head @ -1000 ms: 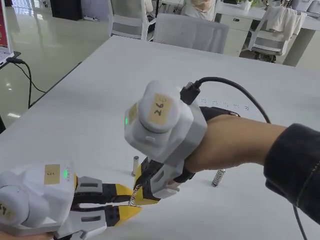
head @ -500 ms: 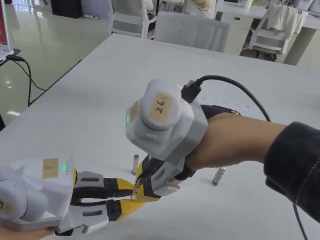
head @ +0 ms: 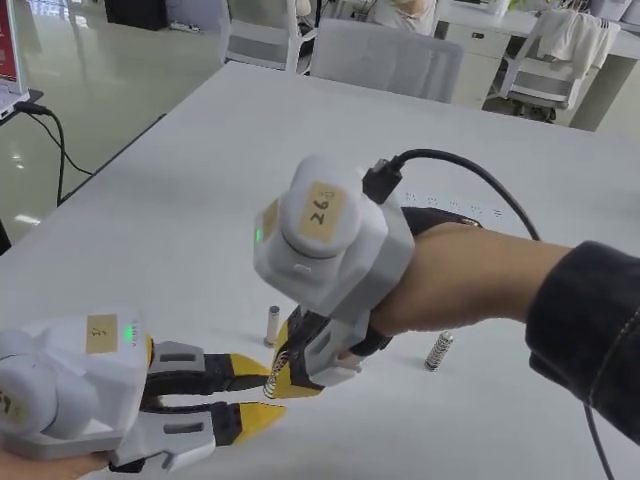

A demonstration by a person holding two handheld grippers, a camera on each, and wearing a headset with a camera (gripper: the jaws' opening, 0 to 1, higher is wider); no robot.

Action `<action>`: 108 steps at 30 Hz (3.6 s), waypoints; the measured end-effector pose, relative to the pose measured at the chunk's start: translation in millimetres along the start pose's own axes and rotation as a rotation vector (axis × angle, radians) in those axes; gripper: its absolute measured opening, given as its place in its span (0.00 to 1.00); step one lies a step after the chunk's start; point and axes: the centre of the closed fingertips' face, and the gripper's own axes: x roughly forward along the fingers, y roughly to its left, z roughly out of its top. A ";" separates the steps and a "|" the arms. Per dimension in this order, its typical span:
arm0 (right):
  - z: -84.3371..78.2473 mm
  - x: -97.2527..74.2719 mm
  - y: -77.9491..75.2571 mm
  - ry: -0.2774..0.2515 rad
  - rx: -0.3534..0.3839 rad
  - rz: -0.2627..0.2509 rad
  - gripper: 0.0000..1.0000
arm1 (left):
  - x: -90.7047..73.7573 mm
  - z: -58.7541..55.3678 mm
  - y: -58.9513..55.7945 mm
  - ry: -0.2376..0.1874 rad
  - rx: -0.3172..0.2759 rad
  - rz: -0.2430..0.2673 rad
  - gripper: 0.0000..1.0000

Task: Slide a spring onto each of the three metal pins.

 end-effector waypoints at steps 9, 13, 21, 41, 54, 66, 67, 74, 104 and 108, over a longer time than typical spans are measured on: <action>-3.7 -0.2 -4.3 0.011 0.009 -0.009 0.09 | -3.7 -10.1 4.4 0.015 -0.048 0.024 0.24; -6.1 -0.7 -6.9 0.017 0.015 -0.013 0.09 | -5.4 -14.9 8.8 0.022 -0.074 0.048 0.35; -10.6 -2.7 -11.9 0.029 0.023 -0.023 0.09 | -6.9 -19.8 13.1 0.031 -0.106 0.071 0.49; -22.5 -21.4 -41.4 0.036 0.069 -0.087 0.08 | -5.9 -22.5 13.6 0.031 -0.143 0.081 0.66; -21.1 -24.8 -64.2 0.051 0.066 -0.131 0.08 | -7.3 -23.6 15.3 0.027 -0.150 0.091 0.67; -18.2 -9.6 -85.1 0.067 0.059 -0.140 0.09 | -10.9 -27.0 18.5 0.027 -0.161 0.109 0.67; -18.0 -8.4 -86.0 0.068 0.059 -0.140 0.09 | -11.0 -27.1 19.0 0.027 -0.162 0.111 0.67; -14.7 -1.9 -95.5 0.065 0.054 -0.145 0.09 | -8.3 -27.0 19.7 0.026 -0.157 0.107 0.68; -20.8 30.8 -109.3 0.125 0.041 -0.103 0.09 | -14.5 -32.6 25.3 0.024 -0.161 0.133 0.67; -23.0 36.3 -109.5 0.133 0.046 -0.094 0.09 | -14.1 -33.1 24.5 0.027 -0.161 0.131 0.67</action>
